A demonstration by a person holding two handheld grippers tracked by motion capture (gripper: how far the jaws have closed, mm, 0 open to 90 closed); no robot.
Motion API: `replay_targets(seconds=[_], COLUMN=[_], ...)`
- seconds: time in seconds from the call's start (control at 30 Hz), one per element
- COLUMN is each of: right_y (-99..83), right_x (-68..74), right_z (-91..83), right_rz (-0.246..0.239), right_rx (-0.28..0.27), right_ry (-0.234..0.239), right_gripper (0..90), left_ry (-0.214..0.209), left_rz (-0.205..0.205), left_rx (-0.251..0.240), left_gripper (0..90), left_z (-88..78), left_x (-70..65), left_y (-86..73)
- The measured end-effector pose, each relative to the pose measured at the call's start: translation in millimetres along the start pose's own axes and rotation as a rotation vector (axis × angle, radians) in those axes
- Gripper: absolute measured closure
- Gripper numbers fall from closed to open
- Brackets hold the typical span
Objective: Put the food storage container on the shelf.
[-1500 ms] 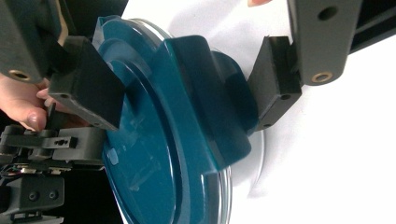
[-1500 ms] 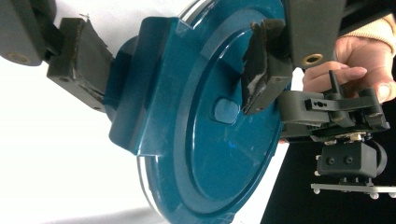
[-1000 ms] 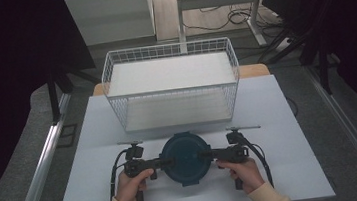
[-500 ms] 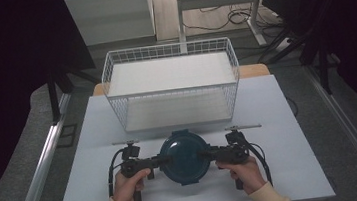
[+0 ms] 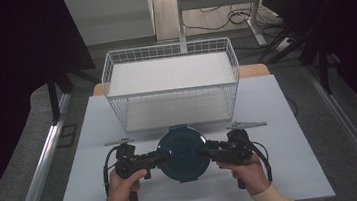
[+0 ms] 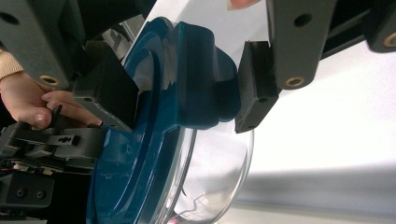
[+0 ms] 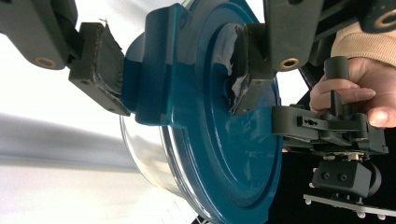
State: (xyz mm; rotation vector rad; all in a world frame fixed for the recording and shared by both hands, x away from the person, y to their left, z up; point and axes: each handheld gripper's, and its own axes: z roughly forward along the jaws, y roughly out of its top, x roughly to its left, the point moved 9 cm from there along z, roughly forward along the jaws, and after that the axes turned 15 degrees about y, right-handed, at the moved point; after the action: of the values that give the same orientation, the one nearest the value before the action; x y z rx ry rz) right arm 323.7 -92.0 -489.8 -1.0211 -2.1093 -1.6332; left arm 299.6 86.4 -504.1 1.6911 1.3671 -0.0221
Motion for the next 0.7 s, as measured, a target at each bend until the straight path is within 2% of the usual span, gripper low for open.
replay_targets(seconds=[0.43,0.6,0.7], right_y=[12.1,15.9,20.1], right_x=[20.5,26.5,32.5], right_z=[-6.0,-6.8,-6.8], right_rz=[-0.09,-0.1,-0.122], right_rx=[-0.014,-0.025,-0.031], right_ry=[-0.011,-0.006,-0.009], right_gripper=[41.1,41.2,41.2], left_ry=[-0.012,-0.018,-0.021], left_rz=[0.031,0.036,0.045], left_rx=[-0.042,-0.054,-0.065], left_gripper=[40.7,41.0,40.9], left_z=[-15.0,-22.3,-27.9], left_x=[-10.1,-12.7,-14.0], left_y=[8.0,12.4,15.5])
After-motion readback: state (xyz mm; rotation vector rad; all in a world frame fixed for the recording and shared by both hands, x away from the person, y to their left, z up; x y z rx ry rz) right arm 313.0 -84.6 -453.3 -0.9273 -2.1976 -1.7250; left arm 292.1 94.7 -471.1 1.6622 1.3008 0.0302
